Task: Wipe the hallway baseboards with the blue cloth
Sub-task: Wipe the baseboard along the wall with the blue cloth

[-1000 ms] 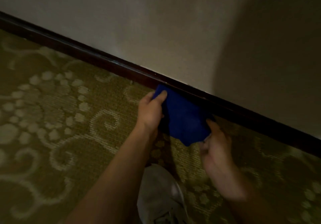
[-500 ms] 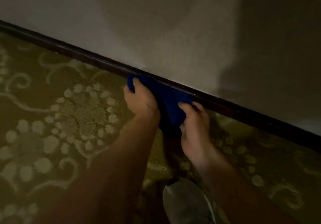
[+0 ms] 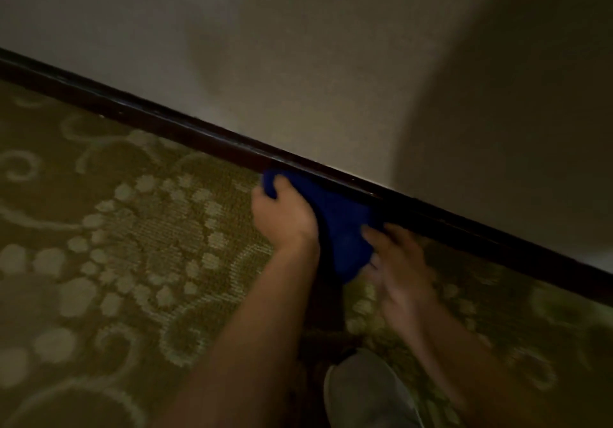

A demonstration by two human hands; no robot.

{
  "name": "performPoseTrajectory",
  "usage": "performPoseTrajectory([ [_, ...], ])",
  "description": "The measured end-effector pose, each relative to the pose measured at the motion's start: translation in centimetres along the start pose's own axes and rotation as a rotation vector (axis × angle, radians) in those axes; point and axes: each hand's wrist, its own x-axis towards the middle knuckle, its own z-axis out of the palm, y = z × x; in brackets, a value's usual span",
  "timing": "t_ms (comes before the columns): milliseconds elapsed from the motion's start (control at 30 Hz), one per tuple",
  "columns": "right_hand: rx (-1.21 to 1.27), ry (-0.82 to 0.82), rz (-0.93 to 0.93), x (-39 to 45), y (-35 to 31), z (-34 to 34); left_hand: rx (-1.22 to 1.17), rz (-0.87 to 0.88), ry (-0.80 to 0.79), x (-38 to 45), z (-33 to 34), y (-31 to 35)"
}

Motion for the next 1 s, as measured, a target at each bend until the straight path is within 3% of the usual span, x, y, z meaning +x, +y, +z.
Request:
performPoseTrajectory([
  [100, -0.110, -0.152, -0.025, -0.6, 0.5, 3.5, 0.007, -0.108, -0.059, 3.9, -1.8, 2.6],
  [233, -0.016, -0.161, 0.004, -1.2, -0.2, 5.4, 0.088, -0.085, -0.175, 5.5, -1.7, 4.4],
  [367, -0.003, -0.033, -0.054, -1.3, -0.6, 3.7, 0.183, 0.082, -0.133, 3.2, -0.5, 3.2],
  [433, -0.006, 0.096, -0.066, -0.9, -0.5, 2.0, 0.344, 0.197, -0.147, 1.3, 0.4, 1.8],
  [500, 0.012, 0.215, -0.044, -0.4, -0.1, 0.3, 0.612, 0.309, -0.280, -1.1, 1.3, 0.2],
  [567, 0.023, 0.284, 0.027, -0.2, 0.5, -0.5, 0.726, 0.310, -0.426, -2.0, 1.6, -0.9],
  [633, 0.003, 0.253, 0.046, -0.2, 1.1, -0.7, 0.608, 0.223, -0.295, -0.5, 1.3, -0.4],
  [700, 0.014, 0.097, -0.011, -0.5, 0.8, 0.6, 0.410, 0.151, -0.052, 1.5, 0.6, 1.2],
  [767, -0.035, -0.015, -0.066, -0.9, -0.1, 2.2, 0.332, 0.162, 0.050, 2.4, 0.7, 2.3],
  [867, -0.078, -0.007, -0.086, -0.8, -1.5, 2.2, 0.397, 0.275, 0.070, 1.3, 1.8, 1.9],
  [933, -0.018, 0.109, -0.085, -0.3, -2.4, 0.6, 0.488, 0.327, 0.019, -0.4, 2.4, 0.9],
  [1000, 0.047, 0.267, -0.098, 0.1, -2.9, -1.6, 0.698, 0.442, -0.130, -2.8, 2.7, -0.3],
])
